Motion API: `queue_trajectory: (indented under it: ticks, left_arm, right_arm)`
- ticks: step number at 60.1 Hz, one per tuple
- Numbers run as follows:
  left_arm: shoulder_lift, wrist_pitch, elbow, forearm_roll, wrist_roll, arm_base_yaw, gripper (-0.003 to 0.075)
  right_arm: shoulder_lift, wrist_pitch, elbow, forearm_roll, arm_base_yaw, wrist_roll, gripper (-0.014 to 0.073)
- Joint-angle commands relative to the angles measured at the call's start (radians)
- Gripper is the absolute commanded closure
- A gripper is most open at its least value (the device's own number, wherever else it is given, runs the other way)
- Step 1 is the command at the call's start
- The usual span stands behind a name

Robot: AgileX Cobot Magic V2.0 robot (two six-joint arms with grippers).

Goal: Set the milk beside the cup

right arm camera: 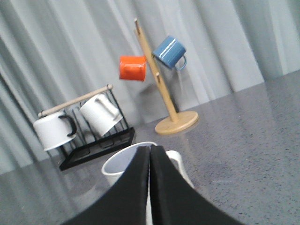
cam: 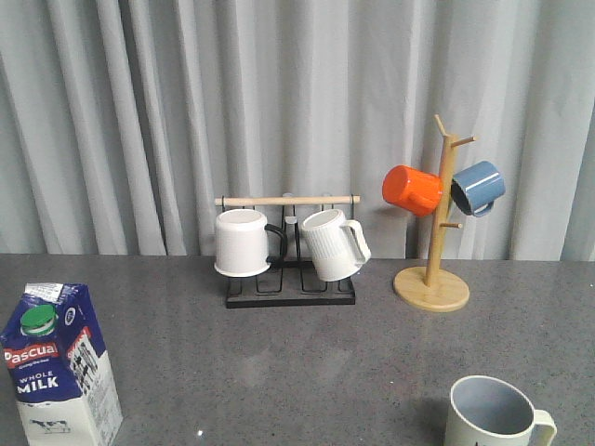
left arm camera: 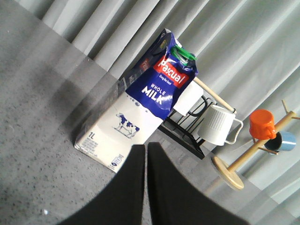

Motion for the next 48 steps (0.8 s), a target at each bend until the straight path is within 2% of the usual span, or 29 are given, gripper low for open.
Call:
queue_trajectory:
  ticks: [1,6,12,22,25,30,35,43,48]
  left_arm:
    - [-0.013,0.000,-0.070,-0.027,-0.006,0.000,0.0687]
    - [-0.013,0.059,-0.120,-0.027,-0.006,0.000,0.0650]
    - [-0.013,0.125,-0.167,-0.027,-0.005,0.000,0.0583]
    - [-0.013,0.173,-0.192,-0.049,-0.006,0.000,0.0419]
    - [-0.013,0.162,-0.192,-0.049,-0.006,0.000,0.0379]
    - [-0.013,0.156,-0.192,-0.067,-0.018,0.000,0.0346]
    - [-0.013,0.154,-0.195,-0.082,-0.015,0.000,0.0346]
    - [0.006,0.222,-0.269,-0.070,0.097,0.000,0.0348]
    - [0.069,0.279,-0.352,-0.043,0.155,0.000,0.0359]
  right_arm:
    - [0.043,0.059,-0.132,-0.016,-0.003,-0.058,0.0577]
    - [0.105,0.140,-0.220,-0.027,-0.003,-0.118,0.0531]
    - [0.170,0.142,-0.287,-0.026,-0.003,-0.145,0.0437]
    - [0.229,0.125,-0.317,0.005,-0.003,-0.143,0.0190]
    - [0.228,0.110,-0.317,0.021,-0.003,-0.142,0.0147]
    - [0.228,0.085,-0.317,0.058,-0.003,-0.141,0.0127]
    - [0.229,0.083,-0.323,0.054,-0.003,-0.153,0.0136]
    - [0.284,0.238,-0.433,-0.003,-0.003,-0.172,0.0159]
    - [0.360,0.355,-0.548,-0.093,-0.003,-0.172,0.0160]
